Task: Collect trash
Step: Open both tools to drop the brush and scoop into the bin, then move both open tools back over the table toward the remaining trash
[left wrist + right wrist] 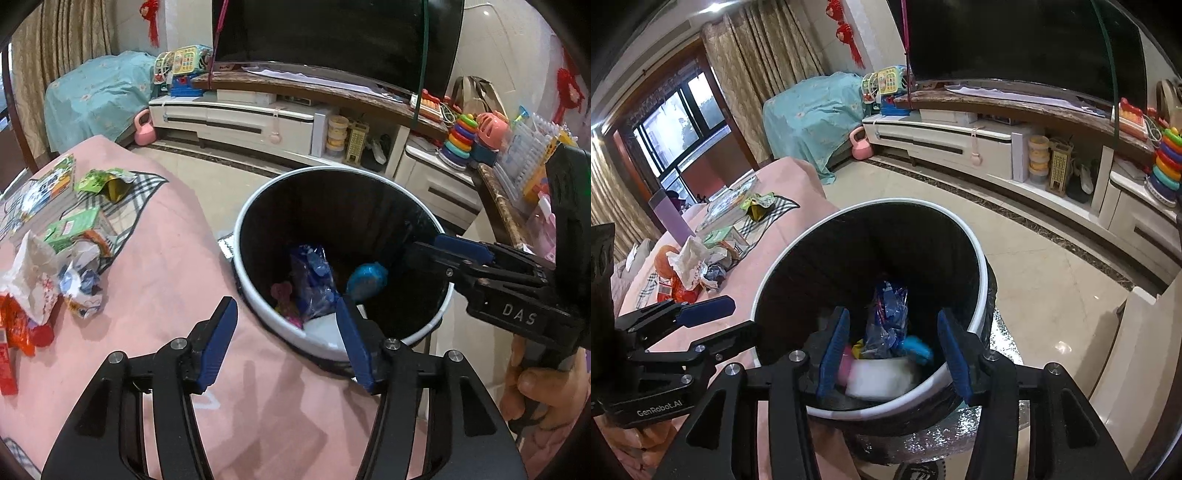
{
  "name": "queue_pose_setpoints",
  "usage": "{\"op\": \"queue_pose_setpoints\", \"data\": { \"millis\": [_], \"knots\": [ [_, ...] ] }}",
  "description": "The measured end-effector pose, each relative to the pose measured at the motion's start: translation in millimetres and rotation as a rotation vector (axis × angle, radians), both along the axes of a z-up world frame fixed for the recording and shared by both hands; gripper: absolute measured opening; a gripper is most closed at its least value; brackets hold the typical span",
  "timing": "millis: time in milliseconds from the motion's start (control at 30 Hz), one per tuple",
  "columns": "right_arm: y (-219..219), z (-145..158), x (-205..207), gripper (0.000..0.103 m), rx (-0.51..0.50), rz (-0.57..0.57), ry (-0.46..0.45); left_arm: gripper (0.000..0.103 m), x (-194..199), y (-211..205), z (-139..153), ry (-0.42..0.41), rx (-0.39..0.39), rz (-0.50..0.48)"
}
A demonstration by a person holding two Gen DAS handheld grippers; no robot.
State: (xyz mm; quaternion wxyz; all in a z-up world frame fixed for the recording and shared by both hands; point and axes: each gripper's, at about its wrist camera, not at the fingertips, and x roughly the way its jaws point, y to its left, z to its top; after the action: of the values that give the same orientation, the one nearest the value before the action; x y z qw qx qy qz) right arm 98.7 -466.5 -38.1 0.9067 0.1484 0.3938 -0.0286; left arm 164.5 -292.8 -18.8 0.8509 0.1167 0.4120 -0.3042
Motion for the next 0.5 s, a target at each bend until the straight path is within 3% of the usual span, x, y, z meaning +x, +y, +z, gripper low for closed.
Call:
{"op": "queue_pose_setpoints", "data": {
  "millis": [100,333,500],
  "knots": [
    [4,4,-4,0.061,0.016,-0.007,-0.016,0.061,-4,13,-1,-0.003,-0.006,0.025],
    [31,14,-14,0.088,0.071,0.022,-0.068,0.063,-14,63,-10,0.036,-0.045,0.125],
    [62,16,-16,0.094,0.102,0.065,-0.087,0.066,-19,102,-13,0.039,-0.06,0.21]
  ]
}}
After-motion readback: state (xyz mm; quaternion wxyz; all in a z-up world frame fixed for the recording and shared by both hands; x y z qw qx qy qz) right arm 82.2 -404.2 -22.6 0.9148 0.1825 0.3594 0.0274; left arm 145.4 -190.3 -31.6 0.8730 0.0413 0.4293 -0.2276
